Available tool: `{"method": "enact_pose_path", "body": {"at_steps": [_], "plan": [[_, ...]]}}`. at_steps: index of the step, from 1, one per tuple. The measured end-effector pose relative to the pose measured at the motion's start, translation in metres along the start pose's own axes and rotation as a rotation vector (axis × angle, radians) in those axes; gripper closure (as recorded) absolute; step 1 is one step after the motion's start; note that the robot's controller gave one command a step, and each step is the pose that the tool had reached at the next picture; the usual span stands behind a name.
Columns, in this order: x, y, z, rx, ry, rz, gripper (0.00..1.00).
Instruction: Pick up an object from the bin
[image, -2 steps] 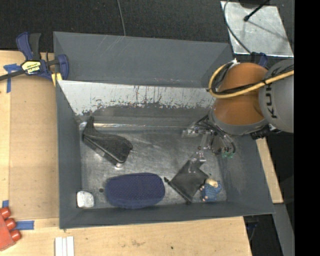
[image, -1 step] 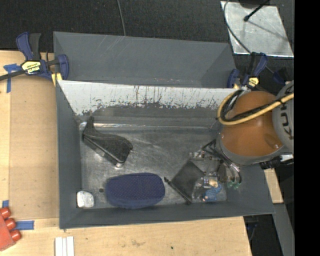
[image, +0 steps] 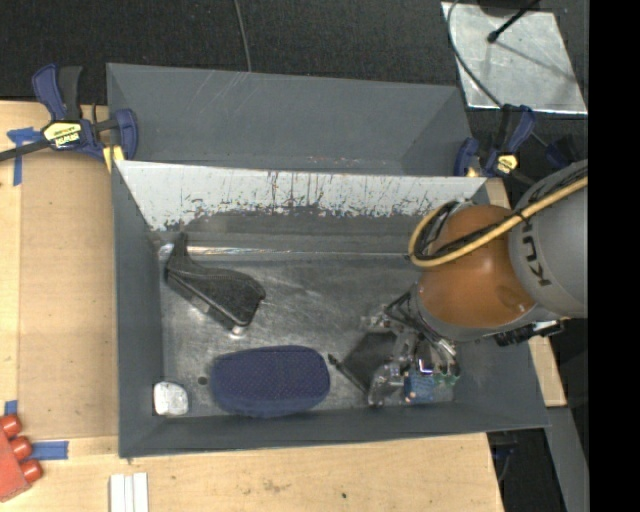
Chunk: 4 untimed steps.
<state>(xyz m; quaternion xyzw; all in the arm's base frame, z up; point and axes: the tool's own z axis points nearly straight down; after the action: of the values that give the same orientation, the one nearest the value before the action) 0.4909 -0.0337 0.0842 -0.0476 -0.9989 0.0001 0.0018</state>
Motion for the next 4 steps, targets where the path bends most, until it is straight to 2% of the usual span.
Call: {"method": "enact_pose_path", "body": {"at_steps": [1,2,3,4], "plan": [[-0.016,-0.017,0.006,0.001,-0.009,-0.032,0.0],[-0.019,-0.016,0.003,0.0,-0.015,-0.033,1.0],[-0.053,-0.052,-0.137,0.003,-0.017,-0.203,1.0],[-0.051,-0.051,-0.132,0.0,-0.008,-0.203,0.0]]}}
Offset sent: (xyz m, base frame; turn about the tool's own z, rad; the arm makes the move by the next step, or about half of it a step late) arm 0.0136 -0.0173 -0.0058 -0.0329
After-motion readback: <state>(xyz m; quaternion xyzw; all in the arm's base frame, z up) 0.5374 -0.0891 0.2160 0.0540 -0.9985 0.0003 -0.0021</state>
